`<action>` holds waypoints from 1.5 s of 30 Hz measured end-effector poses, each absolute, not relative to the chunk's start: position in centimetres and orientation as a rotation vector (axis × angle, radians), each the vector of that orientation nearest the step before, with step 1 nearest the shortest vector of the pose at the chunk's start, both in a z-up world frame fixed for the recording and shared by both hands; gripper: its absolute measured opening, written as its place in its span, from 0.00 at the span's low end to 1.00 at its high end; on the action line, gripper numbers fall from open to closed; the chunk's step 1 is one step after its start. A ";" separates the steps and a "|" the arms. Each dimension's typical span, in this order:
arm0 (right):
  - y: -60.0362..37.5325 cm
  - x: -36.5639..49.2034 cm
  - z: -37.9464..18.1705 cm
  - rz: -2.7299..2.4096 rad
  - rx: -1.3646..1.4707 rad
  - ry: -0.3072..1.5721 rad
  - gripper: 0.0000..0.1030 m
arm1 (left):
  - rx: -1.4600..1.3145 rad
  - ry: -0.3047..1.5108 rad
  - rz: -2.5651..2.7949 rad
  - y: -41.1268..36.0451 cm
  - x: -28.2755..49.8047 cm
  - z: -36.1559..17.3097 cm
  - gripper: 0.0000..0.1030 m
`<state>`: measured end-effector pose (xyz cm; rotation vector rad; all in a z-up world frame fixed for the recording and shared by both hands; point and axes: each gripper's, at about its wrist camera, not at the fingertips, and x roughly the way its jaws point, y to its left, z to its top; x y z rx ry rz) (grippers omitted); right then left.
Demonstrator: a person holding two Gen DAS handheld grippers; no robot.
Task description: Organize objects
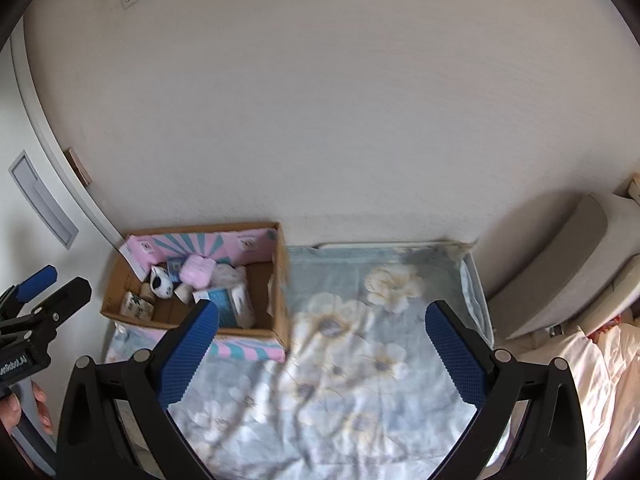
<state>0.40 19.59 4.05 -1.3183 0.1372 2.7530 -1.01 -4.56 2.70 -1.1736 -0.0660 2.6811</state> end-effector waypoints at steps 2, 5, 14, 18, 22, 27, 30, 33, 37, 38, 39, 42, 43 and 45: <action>20.0 0.9 3.8 2.754 -1.310 0.131 1.00 | -1.182 -0.080 2.681 -4.5 -0.6 2.4 1.00; 20.6 1.6 3.7 2.748 -1.298 0.126 1.00 | -1.177 -0.057 2.699 -4.3 -0.1 2.3 1.00; 21.3 2.0 4.1 2.757 -1.279 0.148 1.00 | -1.170 -0.053 2.711 -4.1 0.1 2.8 1.00; 21.3 2.0 4.2 2.765 -1.274 0.149 1.00 | -1.166 -0.048 2.710 -4.2 0.2 3.0 1.00; 21.2 1.9 4.2 2.776 -1.270 0.143 1.00 | -1.168 -0.048 2.710 -4.3 0.1 3.0 1.00; 21.2 1.8 4.4 2.780 -1.262 0.140 1.00 | -1.165 -0.046 2.714 -4.4 0.1 3.3 1.00; 21.3 1.7 4.3 2.777 -1.261 0.142 1.00 | -1.166 -0.057 2.704 -4.4 0.0 3.2 1.00; 21.3 1.7 4.3 2.776 -1.261 0.143 1.00 | -1.166 -0.056 2.702 -4.4 0.0 3.3 1.00; 21.2 1.8 4.3 2.772 -1.257 0.145 1.00 | -1.157 -0.061 2.704 -4.5 0.0 3.3 1.00; 21.2 1.8 4.3 2.771 -1.254 0.144 1.00 | -1.154 -0.060 2.705 -4.5 0.0 3.4 1.00; 21.1 1.8 4.3 2.771 -1.255 0.143 1.00 | -1.152 -0.058 2.701 -4.6 -0.1 3.4 1.00; 21.1 1.8 4.3 2.769 -1.251 0.141 1.00 | -1.146 -0.055 2.694 -4.6 -0.3 3.4 1.00; 21.2 1.7 4.3 2.768 -1.253 0.138 1.00 | -1.146 -0.055 2.691 -4.6 -0.3 3.3 1.00; 21.2 1.6 4.3 2.766 -1.256 0.134 1.00 | -1.147 -0.054 2.690 -4.6 -0.5 3.3 1.00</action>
